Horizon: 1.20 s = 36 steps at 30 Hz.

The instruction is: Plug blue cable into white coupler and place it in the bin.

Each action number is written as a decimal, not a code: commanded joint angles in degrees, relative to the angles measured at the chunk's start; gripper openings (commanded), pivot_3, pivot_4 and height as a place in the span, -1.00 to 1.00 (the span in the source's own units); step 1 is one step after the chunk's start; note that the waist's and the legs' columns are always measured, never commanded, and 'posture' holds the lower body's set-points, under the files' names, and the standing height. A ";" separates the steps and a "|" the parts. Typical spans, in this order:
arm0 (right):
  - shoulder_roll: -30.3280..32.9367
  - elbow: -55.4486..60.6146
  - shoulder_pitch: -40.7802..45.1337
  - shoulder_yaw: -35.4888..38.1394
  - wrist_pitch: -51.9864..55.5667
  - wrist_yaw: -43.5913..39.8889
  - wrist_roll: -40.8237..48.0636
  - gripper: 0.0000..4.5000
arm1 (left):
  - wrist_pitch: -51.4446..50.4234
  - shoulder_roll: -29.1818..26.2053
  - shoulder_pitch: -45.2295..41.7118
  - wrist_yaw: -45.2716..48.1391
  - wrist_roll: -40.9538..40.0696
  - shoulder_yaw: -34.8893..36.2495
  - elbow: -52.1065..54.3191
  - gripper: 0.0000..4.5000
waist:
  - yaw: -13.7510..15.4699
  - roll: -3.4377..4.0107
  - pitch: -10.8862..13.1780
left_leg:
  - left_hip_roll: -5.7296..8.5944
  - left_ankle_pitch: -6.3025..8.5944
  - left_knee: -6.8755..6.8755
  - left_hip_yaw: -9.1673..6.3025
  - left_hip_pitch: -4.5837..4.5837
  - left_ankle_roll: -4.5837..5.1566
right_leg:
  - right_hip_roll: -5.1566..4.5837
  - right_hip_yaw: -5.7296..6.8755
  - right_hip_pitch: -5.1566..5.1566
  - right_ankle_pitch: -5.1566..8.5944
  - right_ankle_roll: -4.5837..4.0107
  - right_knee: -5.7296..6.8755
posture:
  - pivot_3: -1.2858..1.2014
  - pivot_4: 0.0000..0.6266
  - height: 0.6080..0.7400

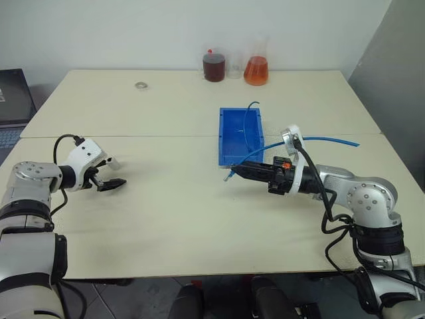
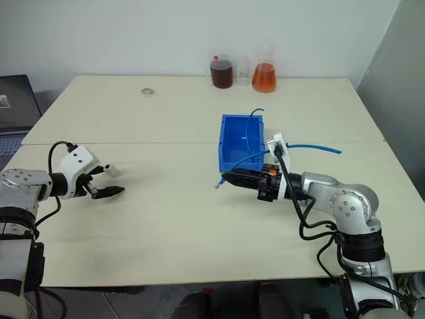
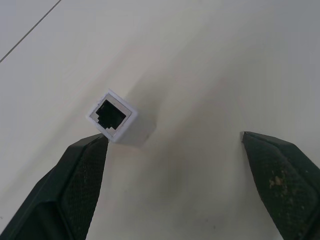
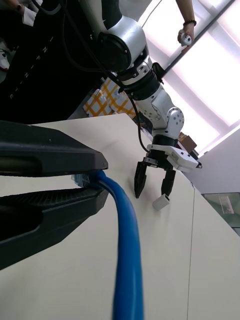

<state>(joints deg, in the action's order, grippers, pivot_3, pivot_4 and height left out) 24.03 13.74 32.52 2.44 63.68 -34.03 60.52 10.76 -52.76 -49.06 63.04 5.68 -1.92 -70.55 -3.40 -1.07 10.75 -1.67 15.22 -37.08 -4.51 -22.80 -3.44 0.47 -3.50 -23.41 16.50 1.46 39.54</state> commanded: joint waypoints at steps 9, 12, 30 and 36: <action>-0.12 2.07 1.34 1.43 0.04 0.53 1.65 -0.96 | -6.39 0.53 1.70 -7.90 -1.18 2.74 -2.22 0.98 | -0.04 0.00 0.00 | 0.00 -0.05 -0.10 0.00 0.15 0.08 | 0.04 -0.04 0.00 0.02 -0.02 0.40 | 0.03 -0.52 1.00; 0.10 2.49 0.86 1.59 0.22 0.62 1.81 -0.96 | -9.22 2.40 4.12 -8.10 -3.54 5.04 -0.93 0.98 | -0.02 0.01 -0.01 | 0.00 -0.08 -0.10 0.01 0.22 0.14 | 0.04 -0.06 0.00 0.02 -0.01 0.48 | 0.03 -0.52 1.00; 0.58 1.36 1.66 0.91 -0.33 -0.72 0.46 -0.96 | -21.36 13.57 16.06 -22.28 -13.26 14.38 17.18 0.98 | 1.10 0.95 -0.73 | 0.07 -0.16 -0.17 -0.03 0.48 0.24 | -0.01 -0.07 0.24 0.02 -0.01 0.66 | 0.03 -0.52 1.00; 0.76 0.75 2.46 0.83 -0.32 -1.19 0.11 -0.96 | -23.29 18.05 15.83 -29.84 -13.48 15.03 23.08 0.98 | 2.35 1.03 -0.84 | 0.18 -0.17 -0.24 -0.05 0.48 0.25 | -0.09 -0.04 0.32 0.01 0.00 0.65 | 0.03 -0.52 1.00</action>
<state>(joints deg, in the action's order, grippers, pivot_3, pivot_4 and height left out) 24.40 13.53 33.48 2.63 64.17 -34.27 60.25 -10.53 -36.52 -33.08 35.75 -8.48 14.46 -47.43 -1.06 -0.04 9.91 -1.49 15.05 -37.35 -4.57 -22.36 -3.19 0.38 -3.53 -23.09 16.51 1.47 40.17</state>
